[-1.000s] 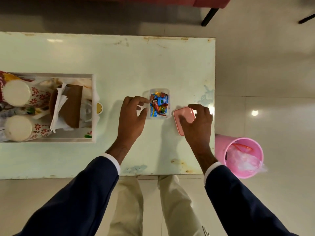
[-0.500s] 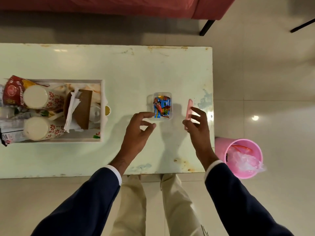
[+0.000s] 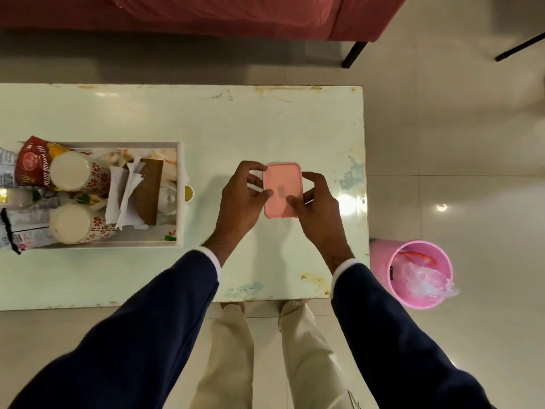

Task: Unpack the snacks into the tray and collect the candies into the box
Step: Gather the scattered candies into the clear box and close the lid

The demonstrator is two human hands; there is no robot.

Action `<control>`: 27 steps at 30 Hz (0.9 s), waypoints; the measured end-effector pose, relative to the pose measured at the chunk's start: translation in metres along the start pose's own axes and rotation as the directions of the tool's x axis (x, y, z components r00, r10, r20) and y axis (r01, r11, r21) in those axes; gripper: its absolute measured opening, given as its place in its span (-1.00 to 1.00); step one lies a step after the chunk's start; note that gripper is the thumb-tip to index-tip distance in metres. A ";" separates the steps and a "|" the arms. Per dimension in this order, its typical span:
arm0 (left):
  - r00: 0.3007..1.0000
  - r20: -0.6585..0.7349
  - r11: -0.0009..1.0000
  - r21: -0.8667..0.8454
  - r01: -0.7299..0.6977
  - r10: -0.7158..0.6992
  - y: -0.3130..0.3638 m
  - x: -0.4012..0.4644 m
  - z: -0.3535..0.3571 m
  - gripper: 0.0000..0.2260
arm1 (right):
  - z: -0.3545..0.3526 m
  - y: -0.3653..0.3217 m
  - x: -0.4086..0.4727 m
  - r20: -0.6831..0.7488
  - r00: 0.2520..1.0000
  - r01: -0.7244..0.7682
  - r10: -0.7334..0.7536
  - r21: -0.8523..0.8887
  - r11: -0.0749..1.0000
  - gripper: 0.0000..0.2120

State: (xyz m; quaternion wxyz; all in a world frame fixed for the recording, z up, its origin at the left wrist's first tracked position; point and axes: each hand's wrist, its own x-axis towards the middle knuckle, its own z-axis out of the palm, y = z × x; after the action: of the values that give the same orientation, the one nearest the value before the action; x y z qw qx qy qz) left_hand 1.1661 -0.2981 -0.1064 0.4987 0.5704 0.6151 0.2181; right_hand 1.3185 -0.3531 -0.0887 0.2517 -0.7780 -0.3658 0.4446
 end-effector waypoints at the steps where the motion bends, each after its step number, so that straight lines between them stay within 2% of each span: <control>1: 1.000 -0.004 0.999 0.038 0.000 0.000 -0.004 0.009 0.002 -0.55 | 0.003 0.000 0.006 -0.003 1.000 0.010 -0.010 -0.031 0.999 -0.54; 3: 1.000 -0.005 0.992 0.126 0.006 -0.006 -0.012 0.026 0.004 -0.47 | 0.008 0.002 0.018 -0.020 0.999 0.029 -0.031 -0.095 0.995 -0.53; 6: 0.999 0.038 0.961 0.275 -0.032 0.023 -0.021 0.043 0.007 -0.48 | 0.013 0.004 0.034 -0.088 0.993 0.060 -0.082 -0.227 0.972 -0.62; 11: 0.993 0.095 0.922 0.376 -0.094 0.063 -0.028 0.051 0.008 -0.53 | 0.015 0.006 0.043 -0.074 0.997 -0.042 0.023 -0.260 0.965 -0.60; 14: 0.993 0.098 0.924 0.372 -0.091 0.058 -0.028 0.050 0.011 -0.56 | 0.014 0.011 0.046 -0.090 0.995 -0.059 0.040 -0.217 0.974 -0.60; 22: 1.000 0.009 0.947 0.321 -0.027 0.025 -0.025 0.051 0.023 -0.66 | 0.011 0.020 0.060 -0.097 0.992 -0.091 0.079 -0.125 0.988 -0.82; 27: 0.994 -0.008 0.959 0.264 0.104 -0.105 -0.023 0.062 0.024 -0.78 | 0.008 0.020 0.074 -0.022 0.990 -0.140 0.138 -0.108 0.984 -0.84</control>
State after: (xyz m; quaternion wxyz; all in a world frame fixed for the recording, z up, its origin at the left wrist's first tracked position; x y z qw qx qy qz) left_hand 1.1844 -0.2542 -0.1583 0.4309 0.5991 0.6665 0.1058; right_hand 1.3430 -0.3060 -0.1444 0.1797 -0.8173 -0.3326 0.4349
